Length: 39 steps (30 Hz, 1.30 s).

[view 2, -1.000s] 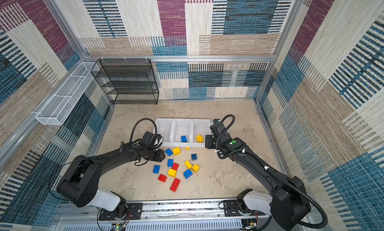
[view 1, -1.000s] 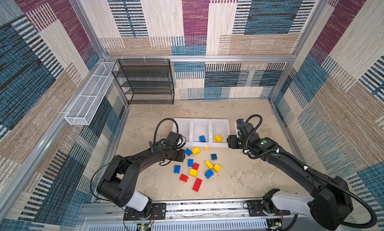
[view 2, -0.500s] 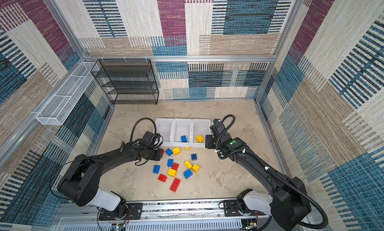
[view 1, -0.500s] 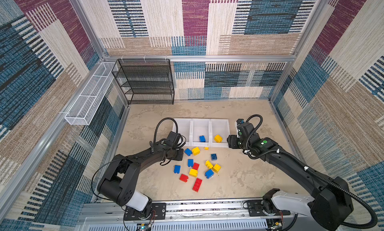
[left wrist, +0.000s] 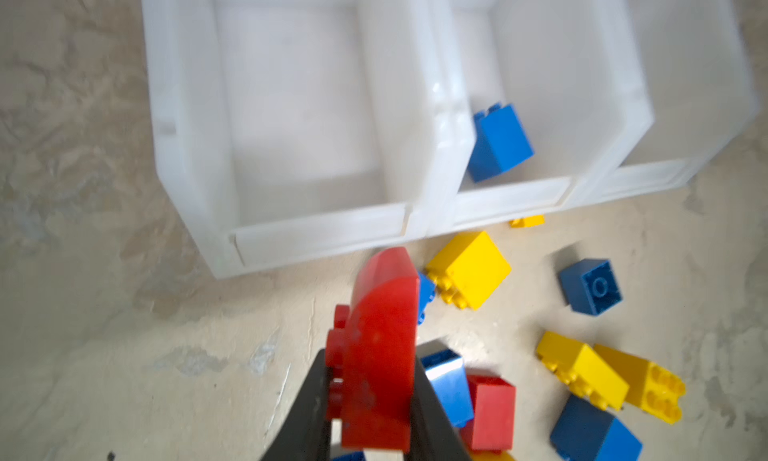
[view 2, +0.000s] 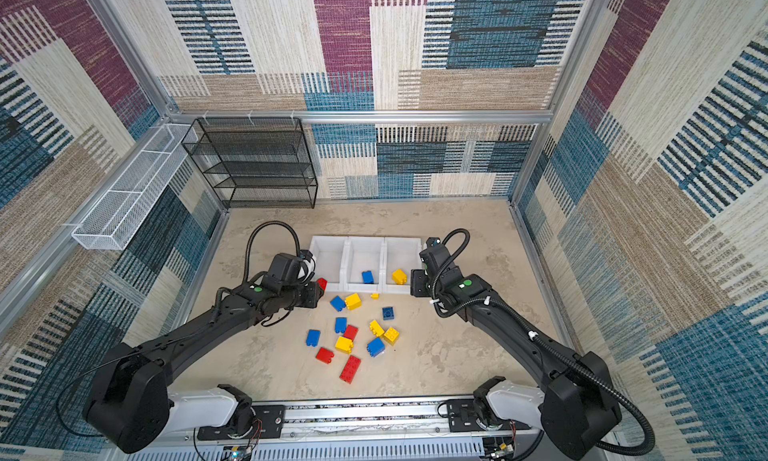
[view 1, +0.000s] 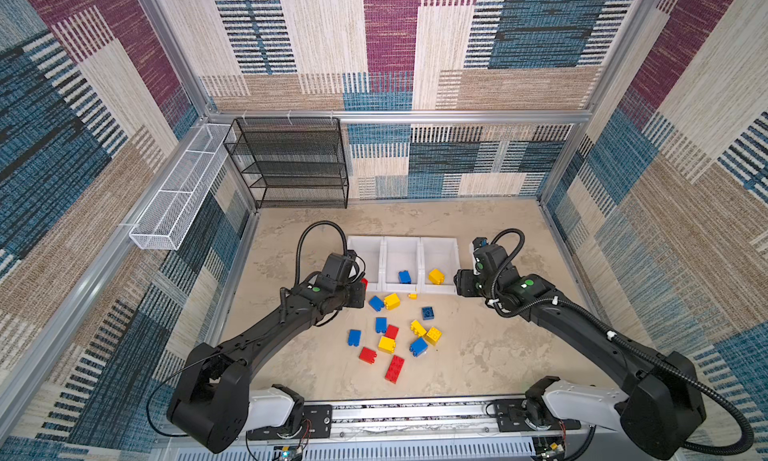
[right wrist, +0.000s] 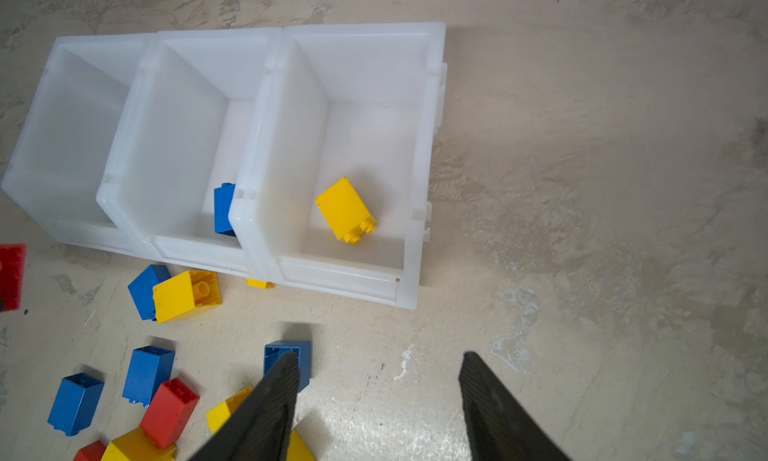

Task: Sort the legos into containers by color
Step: 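Grasp a red curved brick with the left gripper, then place the red brick into the nearest compartment and open the left gripper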

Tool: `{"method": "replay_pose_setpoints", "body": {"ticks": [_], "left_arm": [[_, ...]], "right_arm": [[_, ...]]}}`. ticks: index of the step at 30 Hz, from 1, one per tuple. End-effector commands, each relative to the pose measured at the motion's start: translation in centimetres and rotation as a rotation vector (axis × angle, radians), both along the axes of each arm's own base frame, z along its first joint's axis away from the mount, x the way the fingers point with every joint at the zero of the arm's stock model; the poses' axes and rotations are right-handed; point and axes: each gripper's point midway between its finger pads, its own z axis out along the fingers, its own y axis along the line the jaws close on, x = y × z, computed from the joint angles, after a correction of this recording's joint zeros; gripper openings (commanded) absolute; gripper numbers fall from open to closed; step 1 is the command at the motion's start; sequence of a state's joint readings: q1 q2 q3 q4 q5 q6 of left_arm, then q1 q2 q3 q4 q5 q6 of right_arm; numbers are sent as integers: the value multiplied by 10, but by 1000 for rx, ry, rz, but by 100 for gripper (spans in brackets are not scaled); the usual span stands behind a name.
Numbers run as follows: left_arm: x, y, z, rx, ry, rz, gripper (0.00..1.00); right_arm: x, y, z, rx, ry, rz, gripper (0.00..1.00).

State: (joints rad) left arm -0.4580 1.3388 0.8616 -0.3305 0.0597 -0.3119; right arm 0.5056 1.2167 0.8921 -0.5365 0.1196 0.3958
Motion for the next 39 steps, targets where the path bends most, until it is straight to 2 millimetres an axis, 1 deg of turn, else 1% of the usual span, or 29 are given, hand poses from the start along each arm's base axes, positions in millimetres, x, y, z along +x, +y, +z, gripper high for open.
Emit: {"method": "replay_pose_setpoints", "body": {"ticks": [1, 4, 5, 8, 12, 13, 17, 21, 27, 30, 35, 37, 39], "left_arm": [[30, -1, 12, 31, -48, -17, 25], [56, -5, 3, 54, -3, -27, 25], [63, -7, -5, 69, 22, -33, 24], [80, -15, -18, 79, 48, -44, 24], [95, -21, -33, 91, 70, -42, 24], [98, -21, -32, 94, 68, -39, 25], [101, -21, -35, 97, 79, -28, 32], [100, -19, -29, 87, 69, -6, 45], [92, -15, -13, 67, 52, 21, 54], [83, -11, -2, 47, 34, 38, 60], [60, 5, 16, 23, -10, 97, 68], [49, 19, 21, 15, -20, 178, 74], [37, 24, 24, 4, -25, 183, 82]], "right_arm": [[5, 4, 8, 16, -23, 4, 64], [4, 3, 10, 16, -24, 2, 64], [3, 2, 10, 15, -25, 0, 64], [-1, -2, 10, 8, -23, -9, 64], [-3, -4, 12, 6, -23, -15, 64], [-4, -5, 11, 5, -21, -16, 64], [-4, -5, 12, 6, -23, -18, 64], [-4, -5, 11, 5, -22, -17, 65], [-4, -5, 12, 3, -26, -14, 65], [-5, -5, 12, 5, -28, -14, 65], [-6, -5, 7, 4, -14, -12, 65], [-9, -5, 4, 3, -1, -8, 64], [-11, -4, 2, 19, 0, -7, 63]]}}
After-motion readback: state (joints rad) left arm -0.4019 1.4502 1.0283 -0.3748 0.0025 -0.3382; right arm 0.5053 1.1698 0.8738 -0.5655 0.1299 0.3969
